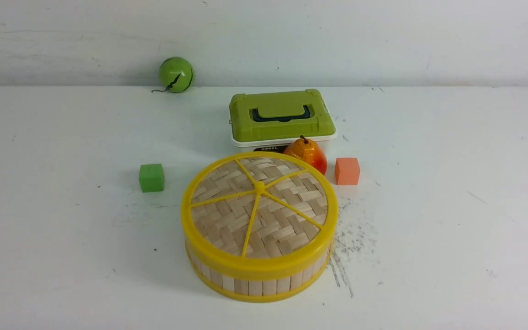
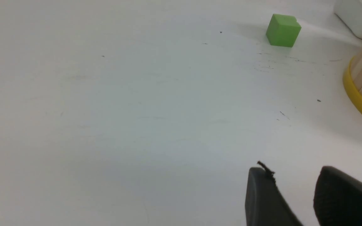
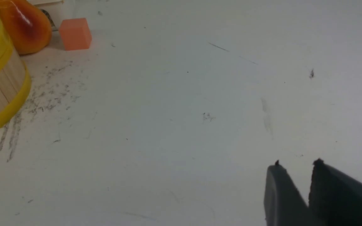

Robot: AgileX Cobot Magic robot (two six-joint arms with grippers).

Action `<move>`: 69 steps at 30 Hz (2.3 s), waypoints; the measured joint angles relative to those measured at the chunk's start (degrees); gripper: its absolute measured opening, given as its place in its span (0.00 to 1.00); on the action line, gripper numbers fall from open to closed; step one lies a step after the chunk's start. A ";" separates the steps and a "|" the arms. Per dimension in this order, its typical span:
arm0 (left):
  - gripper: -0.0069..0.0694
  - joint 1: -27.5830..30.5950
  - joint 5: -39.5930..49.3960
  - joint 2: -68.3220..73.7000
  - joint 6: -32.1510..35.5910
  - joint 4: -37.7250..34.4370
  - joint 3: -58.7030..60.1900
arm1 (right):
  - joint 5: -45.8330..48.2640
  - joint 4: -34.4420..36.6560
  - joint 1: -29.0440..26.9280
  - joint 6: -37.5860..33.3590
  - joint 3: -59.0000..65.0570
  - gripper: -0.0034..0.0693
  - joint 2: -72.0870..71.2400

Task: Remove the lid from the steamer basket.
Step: Use the right arm to lift the lid of the steamer

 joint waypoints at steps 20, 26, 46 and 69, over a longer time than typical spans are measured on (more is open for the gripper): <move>0.40 0.00 0.00 0.00 0.00 0.00 0.00 | 0.00 5.76 0.00 0.95 0.00 0.30 -0.04; 0.40 0.00 0.00 0.00 0.00 0.00 0.00 | 0.91 32.20 0.00 12.30 0.12 0.31 -0.04; 0.40 0.00 0.00 0.00 0.00 0.00 0.00 | 0.66 46.75 0.00 -14.47 -7.74 0.33 0.04; 0.40 0.00 0.00 0.00 0.00 0.00 0.00 | 46.40 28.01 5.40 -41.45 -71.89 0.04 63.97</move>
